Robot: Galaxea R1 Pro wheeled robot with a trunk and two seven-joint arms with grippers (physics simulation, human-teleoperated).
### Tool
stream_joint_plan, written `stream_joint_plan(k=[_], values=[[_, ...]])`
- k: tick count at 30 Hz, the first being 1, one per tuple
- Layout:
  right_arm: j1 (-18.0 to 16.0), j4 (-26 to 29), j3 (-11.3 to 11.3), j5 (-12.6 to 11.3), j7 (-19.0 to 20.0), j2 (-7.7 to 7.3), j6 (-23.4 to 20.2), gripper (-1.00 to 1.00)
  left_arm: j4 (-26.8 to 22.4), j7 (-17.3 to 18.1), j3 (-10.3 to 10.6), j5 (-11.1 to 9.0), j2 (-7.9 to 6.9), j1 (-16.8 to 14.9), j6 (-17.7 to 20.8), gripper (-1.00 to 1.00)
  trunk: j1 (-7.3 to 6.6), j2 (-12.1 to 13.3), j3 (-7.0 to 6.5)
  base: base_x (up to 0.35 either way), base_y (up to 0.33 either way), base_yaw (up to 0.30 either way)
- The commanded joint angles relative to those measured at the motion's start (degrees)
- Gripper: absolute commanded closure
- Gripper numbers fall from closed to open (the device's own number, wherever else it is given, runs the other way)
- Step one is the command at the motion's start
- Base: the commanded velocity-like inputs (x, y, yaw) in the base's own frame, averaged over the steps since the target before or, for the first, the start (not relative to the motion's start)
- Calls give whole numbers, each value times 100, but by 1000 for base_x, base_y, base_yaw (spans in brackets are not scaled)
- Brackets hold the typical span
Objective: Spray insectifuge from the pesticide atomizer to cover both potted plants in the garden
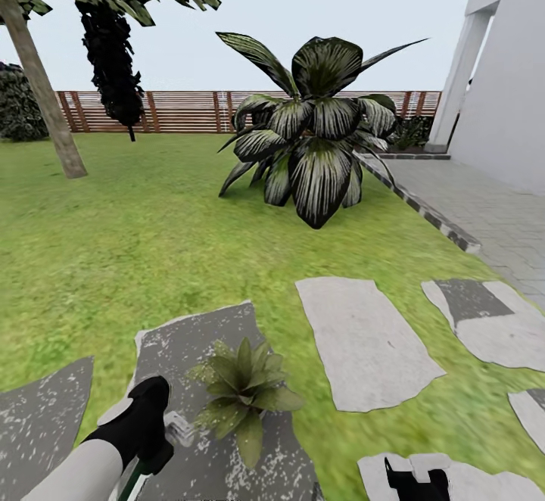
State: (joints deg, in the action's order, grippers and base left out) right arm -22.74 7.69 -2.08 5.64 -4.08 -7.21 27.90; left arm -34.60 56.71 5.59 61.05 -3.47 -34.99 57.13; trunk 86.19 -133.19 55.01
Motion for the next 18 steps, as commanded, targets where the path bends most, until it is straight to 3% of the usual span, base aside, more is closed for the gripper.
stream_joint_plan(k=[1,5,13,18], values=[[-3,-4,-20,60,-31,1,14,-100,-19,54,21,49,-4,-1,18,100,-1,-2,6,1,0,275],[-3,-4,-20,60,-31,1,14,-100,-62,51,14,48,0,0,17,100,-1,-2,6,4,-2,181],[-4,-4,-20,60,-30,1,14,-100,-96,58,13,48,41,-4,9,100,-1,-2,6,53,-89,16],[-3,-4,-20,60,-31,1,14,-100,-315,136,34,53,30,-177,17,100,-1,-2,6,3,-6,0]])
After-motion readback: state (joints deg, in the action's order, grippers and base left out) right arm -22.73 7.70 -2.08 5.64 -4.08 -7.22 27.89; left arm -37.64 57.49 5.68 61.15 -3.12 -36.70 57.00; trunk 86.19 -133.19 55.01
